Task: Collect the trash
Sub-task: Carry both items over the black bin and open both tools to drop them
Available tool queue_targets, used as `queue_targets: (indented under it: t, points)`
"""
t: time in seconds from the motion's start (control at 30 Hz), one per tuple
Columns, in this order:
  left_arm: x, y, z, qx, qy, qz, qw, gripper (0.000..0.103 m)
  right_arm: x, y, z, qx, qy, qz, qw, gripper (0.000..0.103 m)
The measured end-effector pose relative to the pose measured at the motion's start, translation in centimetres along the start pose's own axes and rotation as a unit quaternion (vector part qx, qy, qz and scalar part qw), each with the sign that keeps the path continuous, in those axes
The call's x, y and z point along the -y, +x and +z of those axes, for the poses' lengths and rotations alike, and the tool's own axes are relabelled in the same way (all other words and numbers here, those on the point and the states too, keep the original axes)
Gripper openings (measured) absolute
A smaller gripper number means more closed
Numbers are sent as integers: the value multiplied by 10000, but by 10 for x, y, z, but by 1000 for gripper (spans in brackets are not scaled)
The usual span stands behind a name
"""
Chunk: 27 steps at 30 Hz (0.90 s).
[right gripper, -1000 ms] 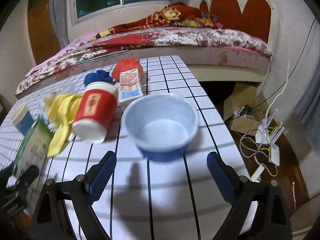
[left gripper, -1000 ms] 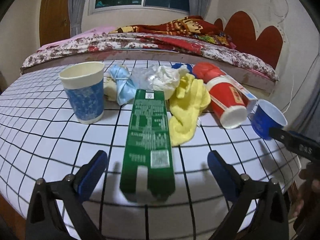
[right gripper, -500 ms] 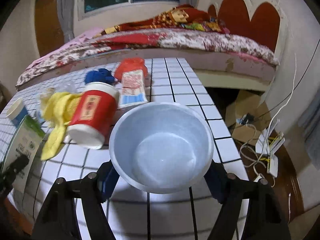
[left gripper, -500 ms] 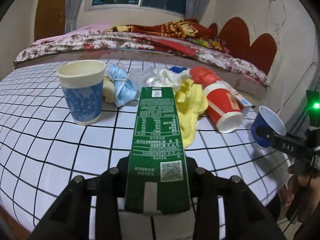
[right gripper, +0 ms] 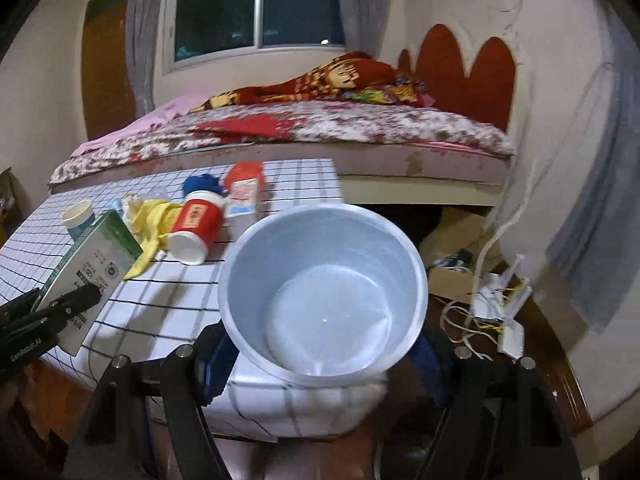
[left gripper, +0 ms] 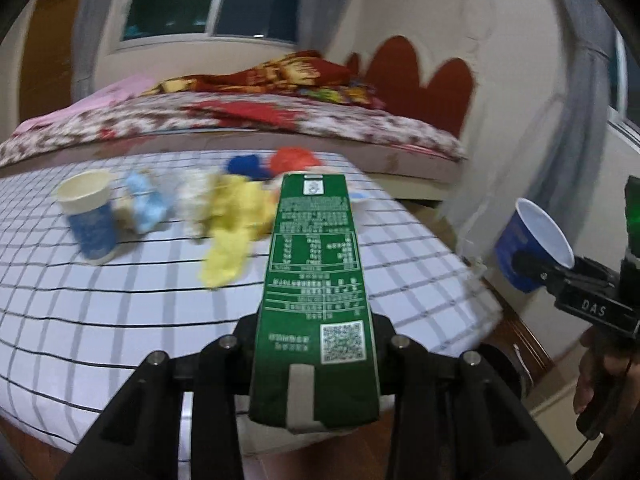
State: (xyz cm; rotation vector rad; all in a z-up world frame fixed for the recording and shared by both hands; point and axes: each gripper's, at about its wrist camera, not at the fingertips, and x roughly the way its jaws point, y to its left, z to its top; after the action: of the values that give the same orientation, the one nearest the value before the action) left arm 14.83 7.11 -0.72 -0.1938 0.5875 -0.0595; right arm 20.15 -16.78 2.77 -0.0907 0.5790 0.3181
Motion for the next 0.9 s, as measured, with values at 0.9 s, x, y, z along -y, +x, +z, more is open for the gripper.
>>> queue_targets:
  t: [0.9]
  points:
    - [217, 78, -80, -1401, 1669, -2091, 9533, 38, 180, -12, -146, -968, 703, -724, 9902, 77]
